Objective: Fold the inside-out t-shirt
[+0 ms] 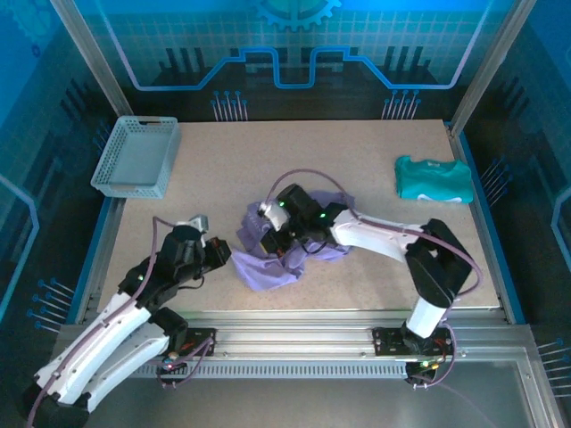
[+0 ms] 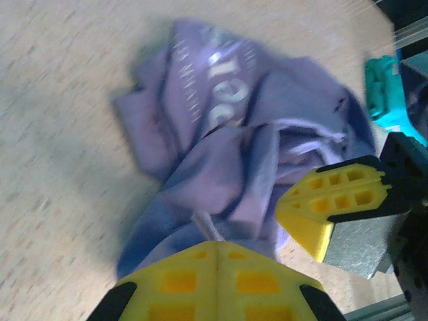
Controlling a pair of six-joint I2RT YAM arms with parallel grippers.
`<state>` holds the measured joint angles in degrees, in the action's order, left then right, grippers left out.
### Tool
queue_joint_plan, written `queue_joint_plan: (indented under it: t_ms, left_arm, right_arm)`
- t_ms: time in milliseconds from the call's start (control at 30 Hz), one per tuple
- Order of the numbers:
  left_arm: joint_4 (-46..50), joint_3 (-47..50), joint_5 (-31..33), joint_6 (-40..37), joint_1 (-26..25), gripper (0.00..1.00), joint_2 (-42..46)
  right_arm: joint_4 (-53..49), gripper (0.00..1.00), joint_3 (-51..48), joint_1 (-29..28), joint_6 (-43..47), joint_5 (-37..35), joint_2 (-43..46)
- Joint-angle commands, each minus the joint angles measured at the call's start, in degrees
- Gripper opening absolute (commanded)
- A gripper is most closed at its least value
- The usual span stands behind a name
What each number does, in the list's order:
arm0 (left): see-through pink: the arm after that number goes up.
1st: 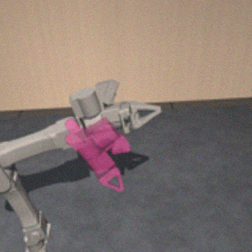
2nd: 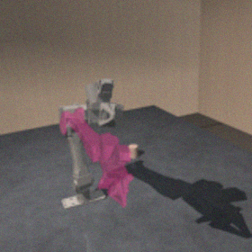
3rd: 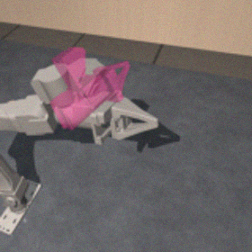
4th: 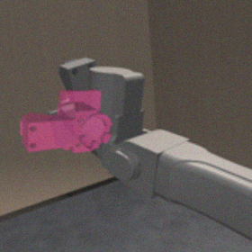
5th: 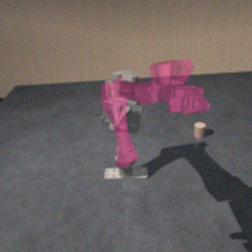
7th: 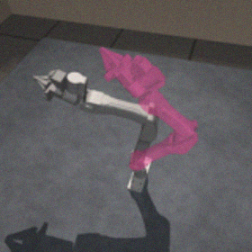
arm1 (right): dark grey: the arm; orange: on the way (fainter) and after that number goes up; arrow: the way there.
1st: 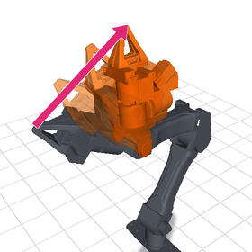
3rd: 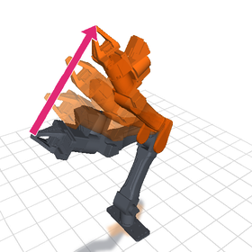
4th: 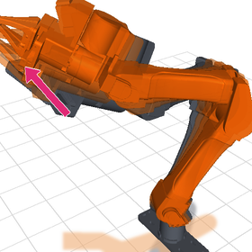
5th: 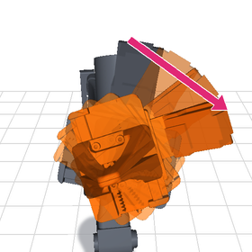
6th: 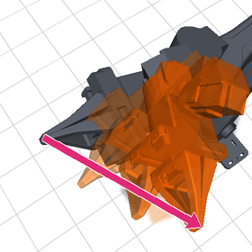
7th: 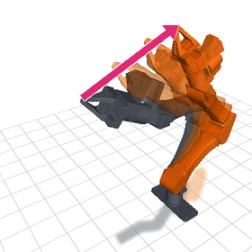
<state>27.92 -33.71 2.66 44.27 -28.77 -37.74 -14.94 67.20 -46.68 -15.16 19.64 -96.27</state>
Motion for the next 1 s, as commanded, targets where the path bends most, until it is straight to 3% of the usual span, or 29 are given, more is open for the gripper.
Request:
queue_joint_plan:
  t_ms: [0, 100, 200, 267, 367, 433, 500, 600, 733, 967]
  left_arm:
    - [-14.4, -7.2, -1.9, -7.0, -0.1, 0.0, -6.2]
    - [-19.9, -17.7, -7.0, -11.0, -0.1, 0.0, -16.0]
    - [-22.6, -31.6, -16.0, -12.7, -0.8, 0.0, -25.8]
    - [-20.6, -42.5, -22.2, -16.4, -3.8, 0.0, -31.7]
    - [-17.9, -49.6, -28.7, -22.7, -7.7, 0.0, -34.4]
    - [-17.4, -45.3, -29.0, -25.0, -7.7, 0.0, -31.9]
    - [-14.8, -37.3, -24.0, -28.6, -7.5, 0.0, -28.9]
    - [-12.0, -25.7, -21.0, -27.4, -5.5, 0.0, -26.7]
    - [-10.3, -14.7, -19.4, -24.7, -4.9, 0.0, -22.7]
    - [-7.2, -4.6, -16.3, -20.9, -5.0, 0.0, -14.9]
  right_arm:
    - [2.0, 0.0, 2.0, 5.5, 1.8, -0.1, 8.2]
    - [2.2, 0.0, 1.6, 9.4, 1.9, -3.5, 13.2]
    - [-0.1, 0.0, -0.6, 12.7, 1.2, -14.2, 19.3]
    - [-3.2, 0.02, -2.7, 16.3, -1.4, -23.5, 24.7]
    - [-4.0, 0.08, -8.0, 21.4, -4.2, -29.8, 33.2]
    - [-3.1, 0.11, -12.0, 23.0, -4.9, -31.2, 38.6]
    - [-3.1, 0.13, -14.8, 23.3, -5.0, -32.3, 42.3]
    - [-3.4, 0.15, -17.9, 23.4, -5.0, -31.0, 43.9]
    - [-2.7, 0.15, -19.0, 23.3, -5.6, -25.3, 40.3]
    - [-1.8, 0.18, -18.7, 18.6, -5.0, -20.9, 32.6]
